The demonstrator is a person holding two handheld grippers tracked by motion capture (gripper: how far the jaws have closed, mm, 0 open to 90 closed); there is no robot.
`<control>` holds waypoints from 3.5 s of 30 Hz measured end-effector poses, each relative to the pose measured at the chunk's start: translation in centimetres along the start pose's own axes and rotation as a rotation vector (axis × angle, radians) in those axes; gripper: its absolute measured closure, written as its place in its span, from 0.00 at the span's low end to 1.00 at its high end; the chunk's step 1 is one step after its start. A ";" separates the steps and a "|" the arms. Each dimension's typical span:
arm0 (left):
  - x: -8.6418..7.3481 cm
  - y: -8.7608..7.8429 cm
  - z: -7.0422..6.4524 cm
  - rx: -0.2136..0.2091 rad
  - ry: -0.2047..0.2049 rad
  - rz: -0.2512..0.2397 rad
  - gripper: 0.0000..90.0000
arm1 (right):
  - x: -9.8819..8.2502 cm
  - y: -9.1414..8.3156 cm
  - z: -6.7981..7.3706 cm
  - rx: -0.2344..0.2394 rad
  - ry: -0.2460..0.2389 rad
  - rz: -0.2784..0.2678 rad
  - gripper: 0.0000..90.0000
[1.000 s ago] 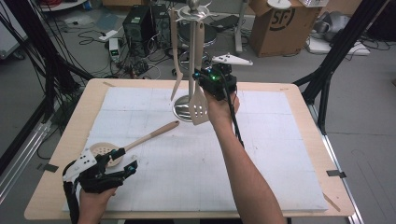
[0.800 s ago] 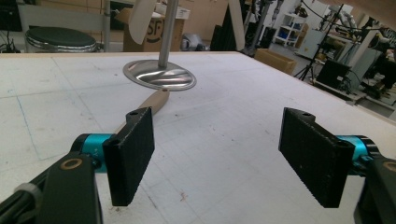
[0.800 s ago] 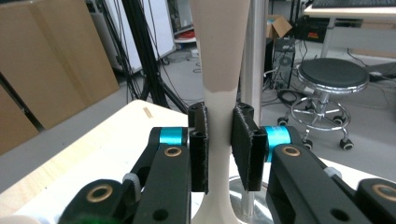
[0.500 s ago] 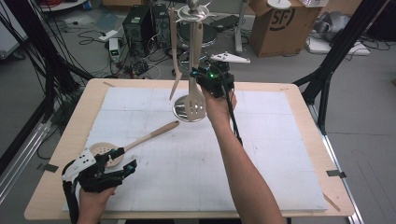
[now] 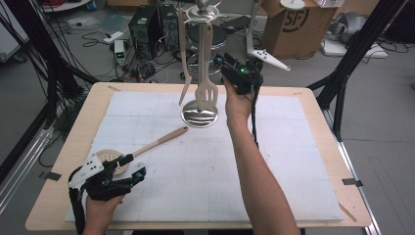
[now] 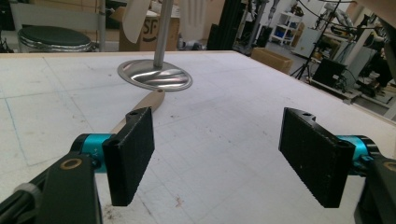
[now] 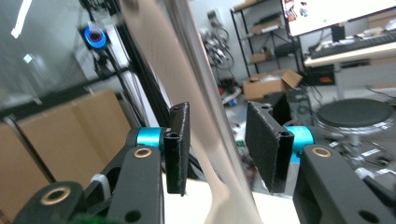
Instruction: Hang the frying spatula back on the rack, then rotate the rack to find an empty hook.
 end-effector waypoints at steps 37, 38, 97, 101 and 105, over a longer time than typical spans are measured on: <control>-0.2 1.5 -0.8 -0.049 0.016 0.019 0.31 | 5.7 4.0 1.5 0.012 -0.033 -0.109 1.00; -0.2 1.5 -0.8 -0.050 0.016 0.020 0.31 | 5.8 4.1 1.7 0.013 -0.036 -0.116 1.00; -0.1 0.6 0.1 -0.021 0.000 0.008 0.31 | 5.1 2.8 4.9 0.003 -0.094 -0.132 1.00; 0.0 0.6 0.1 -0.022 -0.002 0.004 0.31 | 4.7 3.2 5.6 0.005 -0.102 -0.130 1.00; 0.0 0.6 0.1 -0.023 -0.001 0.003 0.31 | 4.5 3.9 6.3 0.012 -0.108 -0.119 1.00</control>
Point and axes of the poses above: each handheld gripper's, and its own axes: y roughly forward along the jaws, x roughly out of its top, z roughly to its left, the point moved 8 cm from there along y, roughly forward along the jaws, and after that the axes turned 2 degrees about -y, right-handed, at the moved point
